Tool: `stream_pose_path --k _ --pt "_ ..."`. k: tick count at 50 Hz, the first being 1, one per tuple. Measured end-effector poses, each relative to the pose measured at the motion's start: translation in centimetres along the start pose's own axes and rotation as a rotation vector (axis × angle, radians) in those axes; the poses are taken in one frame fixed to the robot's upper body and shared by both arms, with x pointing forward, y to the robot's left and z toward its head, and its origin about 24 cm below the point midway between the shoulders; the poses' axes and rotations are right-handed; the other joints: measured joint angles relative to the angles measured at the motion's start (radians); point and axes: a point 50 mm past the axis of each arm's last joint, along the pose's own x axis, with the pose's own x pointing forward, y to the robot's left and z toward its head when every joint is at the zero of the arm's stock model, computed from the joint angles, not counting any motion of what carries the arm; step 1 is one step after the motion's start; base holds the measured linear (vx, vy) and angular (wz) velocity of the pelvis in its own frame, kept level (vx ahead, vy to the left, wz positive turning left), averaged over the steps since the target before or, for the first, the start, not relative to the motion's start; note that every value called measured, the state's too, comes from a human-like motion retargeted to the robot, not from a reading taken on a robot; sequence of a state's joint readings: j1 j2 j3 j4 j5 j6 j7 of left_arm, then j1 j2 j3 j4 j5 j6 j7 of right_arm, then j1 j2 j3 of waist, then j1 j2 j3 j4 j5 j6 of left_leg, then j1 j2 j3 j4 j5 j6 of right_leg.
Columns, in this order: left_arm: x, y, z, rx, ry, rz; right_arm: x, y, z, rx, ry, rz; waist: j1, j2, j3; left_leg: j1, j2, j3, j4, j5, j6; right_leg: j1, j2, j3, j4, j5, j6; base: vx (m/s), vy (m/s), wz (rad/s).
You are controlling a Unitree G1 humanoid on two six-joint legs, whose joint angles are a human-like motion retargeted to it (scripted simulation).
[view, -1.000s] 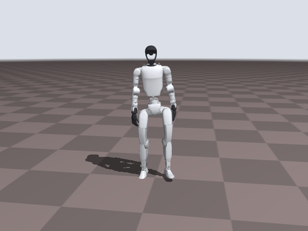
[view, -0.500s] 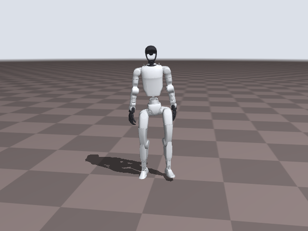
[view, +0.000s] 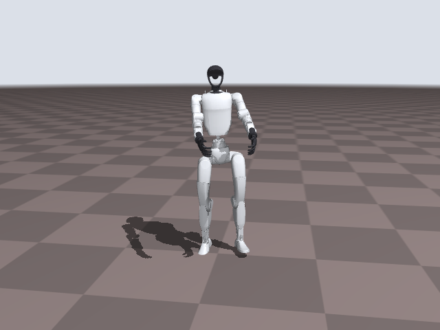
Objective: Upper body actions
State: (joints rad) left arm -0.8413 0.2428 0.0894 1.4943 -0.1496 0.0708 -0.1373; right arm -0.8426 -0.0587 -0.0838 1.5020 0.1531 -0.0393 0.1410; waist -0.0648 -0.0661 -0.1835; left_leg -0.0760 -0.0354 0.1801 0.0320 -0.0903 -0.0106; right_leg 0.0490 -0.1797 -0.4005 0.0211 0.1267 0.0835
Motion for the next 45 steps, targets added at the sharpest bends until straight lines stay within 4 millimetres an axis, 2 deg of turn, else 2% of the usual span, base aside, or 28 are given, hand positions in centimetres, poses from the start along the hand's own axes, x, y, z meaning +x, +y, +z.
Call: stream_pose_path --k 3,8,10,13,19,25,33,38,42,45 --pt "-0.3 -0.8 4.5 -0.109 -0.126 0.004 -0.1 0.0 5.6 -0.030 -0.159 -0.033 0.002 -0.001 -0.012 -0.004 0.001 -0.003 0.003 -0.002 -0.001 -0.001 0.001 -0.001 0.001 -0.001 0.002 0.00 0.00 0.00" --pt "-1.1 -1.5 9.3 -0.138 -0.259 0.024 -1.2 -0.3 11.9 -0.102 -0.344 -0.099 0.009 -0.002 -0.028 -0.005 0.001 -0.001 0.003 -0.005 -0.001 -0.004 0.001 0.002 0.001 -0.002 0.004 0.00 0.00 0.00" --pt "-1.5 -1.6 10.5 -0.114 -0.291 0.039 -1.7 -0.5 13.7 -0.126 -0.401 -0.124 0.012 -0.003 -0.032 -0.006 0.001 -0.001 0.003 -0.006 -0.001 -0.005 0.001 0.003 0.001 -0.003 0.004 0.00 0.00 0.00" --pt "-1.7 -1.5 11.1 -0.088 -0.302 0.053 -2.2 -1.1 14.9 -0.144 -0.443 -0.155 0.014 -0.004 -0.037 -0.005 0.000 -0.001 0.003 -0.008 -0.001 -0.005 0.000 0.003 0.002 -0.004 0.005 0.00 0.00 0.00" --pt "-1.7 -1.2 11.0 -0.117 -0.302 0.071 -2.4 -2.5 14.4 -0.097 -0.428 -0.187 0.014 -0.011 -0.034 -0.003 -0.001 -0.004 0.003 -0.008 -0.001 0.000 -0.001 -0.001 0.002 -0.005 0.006 0.00 0.00 0.00" --pt "-1.7 -0.3 10.6 -0.148 -0.308 0.105 -2.2 -2.9 13.4 -0.032 -0.419 -0.202 0.014 -0.008 -0.028 -0.008 0.001 0.000 0.001 -0.005 0.001 -0.008 -0.001 0.001 0.002 -0.001 0.004 0.00 0.00 0.00" --pt "-2.1 -0.3 12.2 -0.154 -0.390 0.116 -2.3 -2.5 14.1 -0.028 -0.462 -0.192 0.019 -0.003 -0.025 -0.023 0.002 0.004 0.004 -0.004 0.000 -0.022 -0.003 0.001 0.001 0.003 0.004 0.00 0.00 0.00" --pt "-2.5 -0.5 13.0 -0.075 -0.452 0.102 -2.5 -2.1 14.4 -0.074 -0.519 -0.180 0.008 -0.002 0.002 -0.020 -0.003 -0.005 0.012 -0.005 -0.001 -0.009 -0.007 -0.007 0.002 0.000 0.005 0.00 0.00 0.00" --pt "-2.1 -0.8 11.5 0.027 -0.478 0.028 -2.4 -1.4 12.6 -0.164 -0.573 -0.126 -0.003 0.008 0.004 -0.017 -0.006 -0.011 0.012 -0.006 -0.001 -0.001 -0.007 -0.013 0.001 -0.003 0.006 0.02 0.03 0.04" --pt "-2.0 0.7 8.6 0.111 -0.477 -0.036 -2.9 -1.9 10.1 -0.306 -0.594 -0.078 -0.014 0.020 0.001 -0.019 -0.009 -0.016 0.009 -0.007 0.000 -0.006 -0.008 -0.010 0.001 -0.004 0.006 0.03 0.02 0.02"
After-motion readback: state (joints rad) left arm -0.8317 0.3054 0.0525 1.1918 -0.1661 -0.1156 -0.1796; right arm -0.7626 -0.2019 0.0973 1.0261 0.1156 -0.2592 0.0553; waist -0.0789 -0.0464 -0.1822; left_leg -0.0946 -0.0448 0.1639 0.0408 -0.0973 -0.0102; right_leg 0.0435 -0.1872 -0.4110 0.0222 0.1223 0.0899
